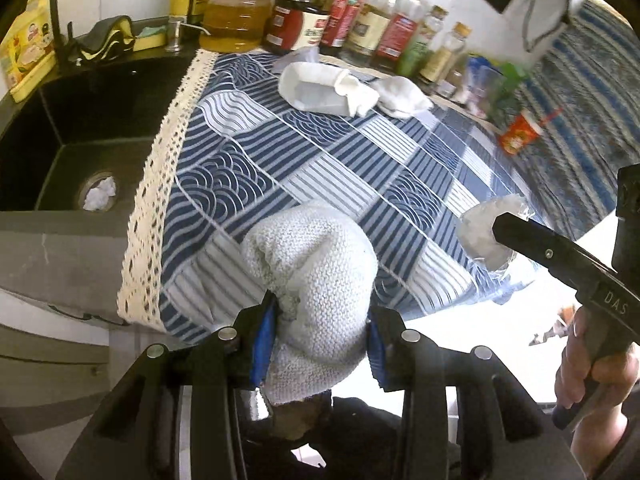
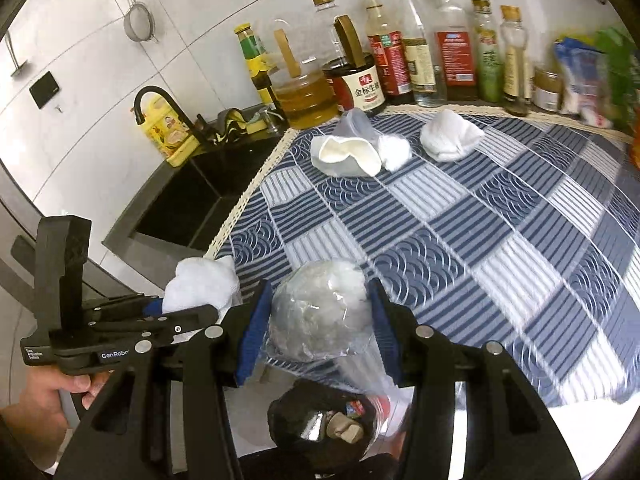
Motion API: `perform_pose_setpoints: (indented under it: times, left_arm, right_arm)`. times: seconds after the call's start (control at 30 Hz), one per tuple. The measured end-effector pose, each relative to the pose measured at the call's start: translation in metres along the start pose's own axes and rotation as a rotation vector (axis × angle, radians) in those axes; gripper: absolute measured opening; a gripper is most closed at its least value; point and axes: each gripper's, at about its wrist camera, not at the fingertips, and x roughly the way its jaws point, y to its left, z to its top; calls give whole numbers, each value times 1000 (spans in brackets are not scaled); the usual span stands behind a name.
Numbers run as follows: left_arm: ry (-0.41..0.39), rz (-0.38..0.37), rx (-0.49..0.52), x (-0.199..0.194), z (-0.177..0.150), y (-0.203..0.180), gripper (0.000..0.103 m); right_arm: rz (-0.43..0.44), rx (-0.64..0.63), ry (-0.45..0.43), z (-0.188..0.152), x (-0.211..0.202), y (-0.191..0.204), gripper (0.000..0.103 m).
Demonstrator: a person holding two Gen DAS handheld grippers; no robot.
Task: Collect trash
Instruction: 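Lift the grey cloth with the left tool while the right tool carries the plastic bag toward the bin, then open the left tool over the bin while the right tool drops the plastic bag in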
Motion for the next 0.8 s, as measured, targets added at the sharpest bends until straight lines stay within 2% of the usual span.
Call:
perform_pose_setpoints:
  times: [0.23,0.47,0.8]
  left_arm:
    - [15,-110,41,-16,-35,11,37]
    - [59,-138,127,-27,-66,14,37]
    - [176,-162,60,-6,-120,32,37]
  right_arm:
    - [-88,56,-5,-46,-20,33,49]
    - [-139,122,8,-88,-32,53,49]
    - [-146,177,107,-131,-11,61,49]
